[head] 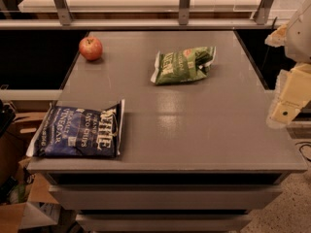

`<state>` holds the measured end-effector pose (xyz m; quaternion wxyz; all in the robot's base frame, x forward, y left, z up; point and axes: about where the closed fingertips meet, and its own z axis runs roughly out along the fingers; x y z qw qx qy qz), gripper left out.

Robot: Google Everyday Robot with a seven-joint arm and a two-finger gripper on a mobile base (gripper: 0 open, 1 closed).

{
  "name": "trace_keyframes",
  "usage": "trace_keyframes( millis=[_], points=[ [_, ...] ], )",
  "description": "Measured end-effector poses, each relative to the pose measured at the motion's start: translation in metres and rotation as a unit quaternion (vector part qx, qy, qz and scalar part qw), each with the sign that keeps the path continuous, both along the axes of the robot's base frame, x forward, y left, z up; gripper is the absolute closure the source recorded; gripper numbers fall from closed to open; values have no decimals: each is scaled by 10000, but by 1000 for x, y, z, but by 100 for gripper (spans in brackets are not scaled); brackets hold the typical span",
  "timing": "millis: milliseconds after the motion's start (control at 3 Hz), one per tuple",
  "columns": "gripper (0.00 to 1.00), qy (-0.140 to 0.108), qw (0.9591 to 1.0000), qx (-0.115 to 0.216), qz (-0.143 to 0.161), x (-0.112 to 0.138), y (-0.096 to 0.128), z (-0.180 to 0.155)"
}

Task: Move green jalapeno chip bag near blue chip bag

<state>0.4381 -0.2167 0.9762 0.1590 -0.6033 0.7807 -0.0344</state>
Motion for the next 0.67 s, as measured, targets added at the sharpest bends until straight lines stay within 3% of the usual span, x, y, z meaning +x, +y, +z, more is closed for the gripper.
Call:
trace_keyframes(
  millis=[667],
  points=[
    [0, 24, 9999, 33, 166, 7, 5, -1]
  ],
)
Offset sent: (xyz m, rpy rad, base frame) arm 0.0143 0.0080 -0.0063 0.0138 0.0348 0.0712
